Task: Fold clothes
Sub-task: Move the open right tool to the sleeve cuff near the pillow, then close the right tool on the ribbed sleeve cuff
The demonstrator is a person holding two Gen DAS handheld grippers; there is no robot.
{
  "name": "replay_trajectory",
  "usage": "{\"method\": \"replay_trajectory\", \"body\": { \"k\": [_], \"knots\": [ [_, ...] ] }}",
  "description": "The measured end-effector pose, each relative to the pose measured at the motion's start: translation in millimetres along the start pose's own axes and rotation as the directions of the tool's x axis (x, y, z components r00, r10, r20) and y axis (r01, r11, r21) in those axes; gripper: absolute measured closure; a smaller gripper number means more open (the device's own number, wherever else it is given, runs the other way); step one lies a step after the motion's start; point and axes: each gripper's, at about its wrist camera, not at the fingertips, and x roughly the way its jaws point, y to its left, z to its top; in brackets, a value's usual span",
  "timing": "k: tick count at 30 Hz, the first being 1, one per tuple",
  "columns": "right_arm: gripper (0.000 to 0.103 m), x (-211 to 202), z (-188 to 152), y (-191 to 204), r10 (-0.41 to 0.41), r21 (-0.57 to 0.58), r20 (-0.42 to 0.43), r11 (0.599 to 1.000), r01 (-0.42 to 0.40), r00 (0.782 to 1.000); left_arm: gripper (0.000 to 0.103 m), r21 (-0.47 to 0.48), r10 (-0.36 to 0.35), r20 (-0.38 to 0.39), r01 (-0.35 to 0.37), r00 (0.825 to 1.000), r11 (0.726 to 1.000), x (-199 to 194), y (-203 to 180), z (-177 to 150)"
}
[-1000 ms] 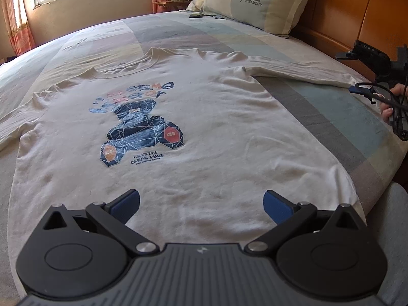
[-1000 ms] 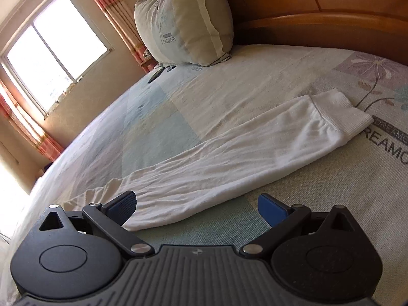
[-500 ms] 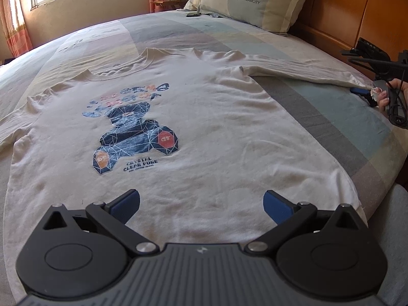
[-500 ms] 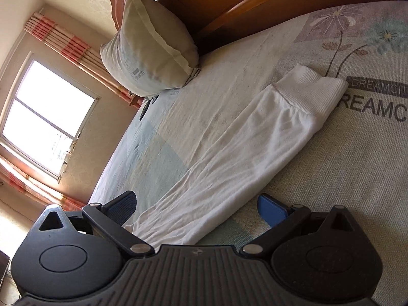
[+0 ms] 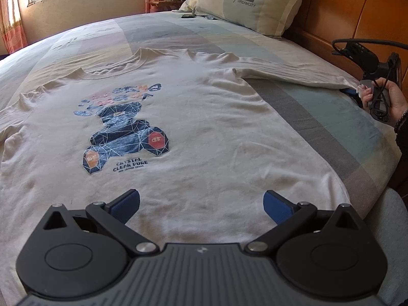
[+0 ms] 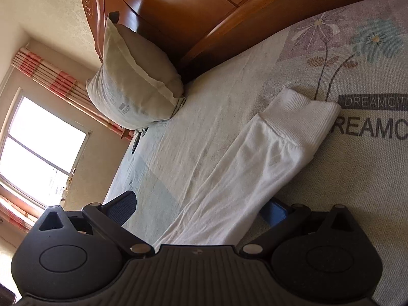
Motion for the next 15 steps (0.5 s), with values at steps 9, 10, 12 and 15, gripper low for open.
{"method": "replay_trajectory", "body": {
  "k": [9,10,12,15],
  "knots": [
    [0.0,27.3,7.6,14.1,-0.054,-0.129,0.043,0.99,0.059,0.998,0.001,-0.019,-0.019,0.015,0.02,1.0,1.0,-0.3,3.3,-0.3],
    [0.0,27.1,3.8,17.2,-0.061,-0.124,0.035,0.99,0.065,0.998,0.001,-0.023,-0.022,0.016,0.022,1.0,0.999,0.5,4.0,-0.5],
    [0.0,28.1,-9.1,22.8,-0.017,-0.137,-0.003,0.99,0.016,1.0,0.001,-0.028,-0.023,0.009,0.023,1.0,0.999,3.9,4.8,-0.3],
    [0.0,40.6,-20.7,33.4,-0.018,-0.251,-0.028,0.968,0.01,0.999,0.001,-0.026,-0.024,0.01,0.024,1.0,0.999,3.8,4.9,-1.1]
  ]
}}
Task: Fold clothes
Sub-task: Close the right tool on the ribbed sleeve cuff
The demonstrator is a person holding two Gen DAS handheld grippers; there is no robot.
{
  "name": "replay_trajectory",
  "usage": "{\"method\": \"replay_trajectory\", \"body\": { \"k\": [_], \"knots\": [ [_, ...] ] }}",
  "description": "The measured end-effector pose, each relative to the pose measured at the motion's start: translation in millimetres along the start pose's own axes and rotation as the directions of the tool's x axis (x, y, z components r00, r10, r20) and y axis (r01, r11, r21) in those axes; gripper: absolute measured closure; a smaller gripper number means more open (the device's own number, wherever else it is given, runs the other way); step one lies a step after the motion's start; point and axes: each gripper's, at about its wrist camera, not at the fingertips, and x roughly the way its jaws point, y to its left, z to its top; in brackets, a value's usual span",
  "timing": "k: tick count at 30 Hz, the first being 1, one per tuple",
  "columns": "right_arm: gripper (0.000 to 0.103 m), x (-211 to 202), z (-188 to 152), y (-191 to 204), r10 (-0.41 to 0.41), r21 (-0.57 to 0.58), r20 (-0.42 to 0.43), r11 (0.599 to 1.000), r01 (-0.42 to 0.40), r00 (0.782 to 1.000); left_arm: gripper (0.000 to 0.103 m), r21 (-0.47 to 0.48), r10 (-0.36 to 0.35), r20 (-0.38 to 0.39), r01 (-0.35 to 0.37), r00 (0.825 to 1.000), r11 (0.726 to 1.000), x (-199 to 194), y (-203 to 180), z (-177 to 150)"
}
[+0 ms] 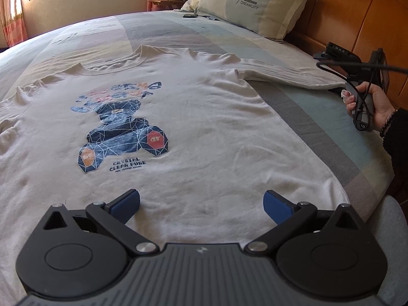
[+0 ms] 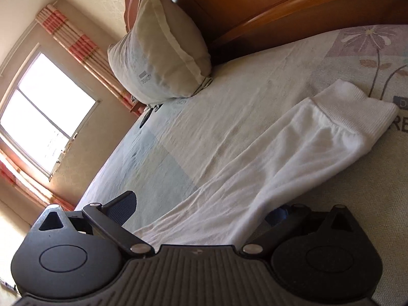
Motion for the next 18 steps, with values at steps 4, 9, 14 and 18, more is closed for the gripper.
{"method": "replay_trajectory", "body": {
  "k": [4,9,14,18],
  "knots": [
    [0.0,8.6,6.8,-2.6,0.023,-0.003,0.052,1.0,-0.023,0.998,0.001,-0.012,-0.001,0.012,0.001,1.0,1.0,-4.6,5.1,-1.6],
    [0.0,-9.9,12.5,-11.6,0.177,0.102,0.117,0.977,-0.189,0.977,0.001,-0.022,0.005,0.017,-0.004,1.0,1.0,-4.3,13.7,0.3],
    [0.0,-22.6,17.6,2.6,0.223,0.067,0.11,0.971,-0.231,0.969,0.001,-0.019,-0.009,0.036,0.009,0.999,1.0,-9.1,15.4,0.4],
    [0.0,-26.1,20.5,20.7,0.222,0.042,0.097,0.973,-0.227,0.97,0.001,0.001,-0.016,0.037,0.016,0.999,1.0,-15.4,17.1,0.6]
  ]
}}
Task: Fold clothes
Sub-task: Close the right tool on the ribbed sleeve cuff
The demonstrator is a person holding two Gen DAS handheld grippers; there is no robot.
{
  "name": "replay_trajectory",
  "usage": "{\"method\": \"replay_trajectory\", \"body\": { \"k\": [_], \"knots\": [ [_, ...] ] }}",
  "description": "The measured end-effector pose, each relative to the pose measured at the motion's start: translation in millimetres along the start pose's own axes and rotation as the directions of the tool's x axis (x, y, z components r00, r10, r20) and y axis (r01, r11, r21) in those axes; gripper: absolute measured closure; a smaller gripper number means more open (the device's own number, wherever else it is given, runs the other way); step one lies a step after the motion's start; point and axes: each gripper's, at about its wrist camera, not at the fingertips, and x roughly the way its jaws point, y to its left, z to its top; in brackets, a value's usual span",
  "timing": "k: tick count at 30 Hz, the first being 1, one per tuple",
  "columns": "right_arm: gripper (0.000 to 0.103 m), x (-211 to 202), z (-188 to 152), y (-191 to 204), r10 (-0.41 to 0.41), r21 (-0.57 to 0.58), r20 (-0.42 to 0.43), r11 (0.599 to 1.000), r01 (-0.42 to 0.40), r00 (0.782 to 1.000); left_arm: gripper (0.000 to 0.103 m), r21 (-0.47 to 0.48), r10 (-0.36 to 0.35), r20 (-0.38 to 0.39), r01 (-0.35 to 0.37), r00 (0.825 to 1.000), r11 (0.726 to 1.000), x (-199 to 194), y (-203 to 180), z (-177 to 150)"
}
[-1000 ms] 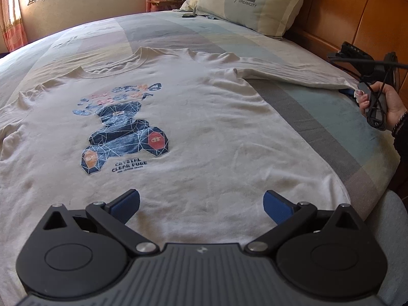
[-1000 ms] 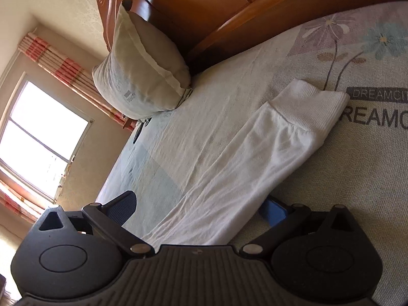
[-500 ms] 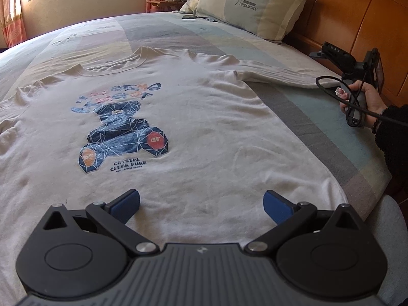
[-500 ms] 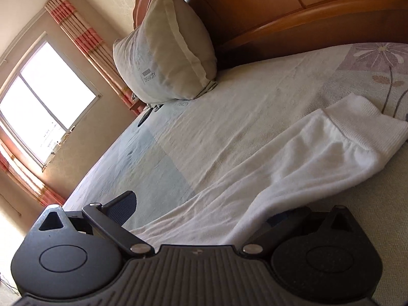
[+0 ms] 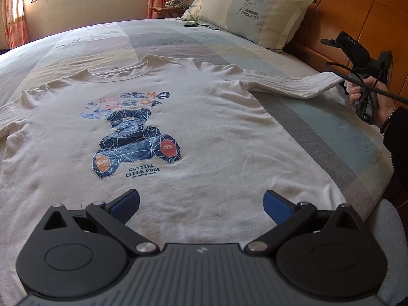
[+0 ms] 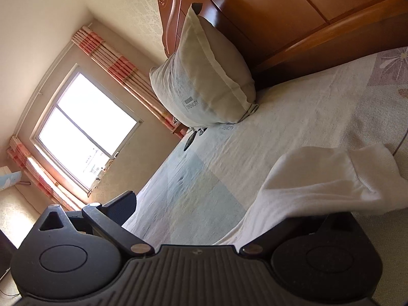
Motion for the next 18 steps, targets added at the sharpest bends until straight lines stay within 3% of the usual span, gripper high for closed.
{"method": "replay_trajectory", "body": {
  "k": [7,18],
  "knots": [
    [0.0,2.9,-5.0,34.9,-0.011,-0.056,-0.038,0.998,0.009,0.999,0.001,0.099,-0.003,-0.023,0.005,1.0,0.995,-12.1,4.9,4.5],
    [0.0,25.6,-18.5,99.3,-0.048,-0.17,-0.108,0.985,0.029,0.993,0.001,0.204,-0.071,-0.092,0.089,0.993,0.975,-30.4,31.5,7.8]
  ]
}}
